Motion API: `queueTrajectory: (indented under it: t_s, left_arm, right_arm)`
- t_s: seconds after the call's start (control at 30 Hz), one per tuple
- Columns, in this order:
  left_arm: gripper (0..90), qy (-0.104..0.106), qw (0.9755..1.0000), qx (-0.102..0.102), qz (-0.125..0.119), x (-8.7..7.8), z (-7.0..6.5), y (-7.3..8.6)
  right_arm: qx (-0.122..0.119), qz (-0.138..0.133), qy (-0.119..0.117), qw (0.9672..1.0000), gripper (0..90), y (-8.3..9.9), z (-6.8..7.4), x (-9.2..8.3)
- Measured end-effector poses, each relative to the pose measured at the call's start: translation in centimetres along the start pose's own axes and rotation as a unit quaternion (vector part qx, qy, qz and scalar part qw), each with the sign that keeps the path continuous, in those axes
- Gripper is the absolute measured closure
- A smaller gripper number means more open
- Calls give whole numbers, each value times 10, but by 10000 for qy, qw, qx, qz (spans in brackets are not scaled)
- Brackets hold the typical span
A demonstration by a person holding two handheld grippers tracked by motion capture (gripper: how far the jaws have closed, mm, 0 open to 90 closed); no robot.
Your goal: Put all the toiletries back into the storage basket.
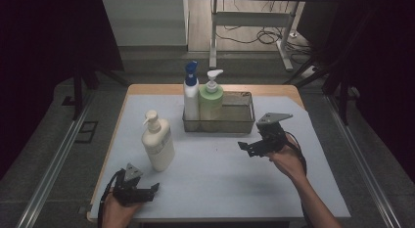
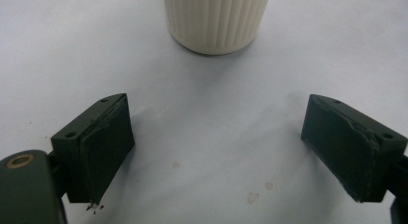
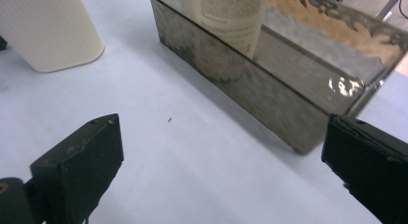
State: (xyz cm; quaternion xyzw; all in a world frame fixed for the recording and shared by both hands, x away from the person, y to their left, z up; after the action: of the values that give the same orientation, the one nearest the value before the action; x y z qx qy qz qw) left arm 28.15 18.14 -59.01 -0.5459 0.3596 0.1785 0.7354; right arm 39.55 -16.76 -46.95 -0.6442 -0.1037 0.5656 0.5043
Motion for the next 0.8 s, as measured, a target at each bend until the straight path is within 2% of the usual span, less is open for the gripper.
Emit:
queueTrajectory:
  t_s: [0.33,0.47,0.67,0.8]
  left_arm:
    - [106,-6,10000,5,-2,0,0,0]
    - [106,-3,10000,-3,-6,0,0,0]
    - [106,-5,10000,2,-6,0,0,0]
    - [106,-1,10000,0,-2,0,0,0]
  right_arm:
    - [-189,152,92,9997,0,33,6,-13]
    - [-151,226,134,9995,0,50,9,-15]
    - [13,167,166,9997,0,75,11,-15]
    - [125,257,217,9994,0,92,10,-13]
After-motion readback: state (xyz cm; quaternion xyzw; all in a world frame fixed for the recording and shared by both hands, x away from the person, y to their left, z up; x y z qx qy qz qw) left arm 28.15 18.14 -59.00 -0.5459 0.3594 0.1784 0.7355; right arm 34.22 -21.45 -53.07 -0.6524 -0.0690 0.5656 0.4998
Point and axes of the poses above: each handheld gripper's, and its own axes: x roughly forward along the jaws, y roughly out of its underside, z roughly to its left, the point moved 9 cm from there along x, roughly forward along the jaws, and after that the axes turned 14 degrees about -y, right-handed, at the moved point
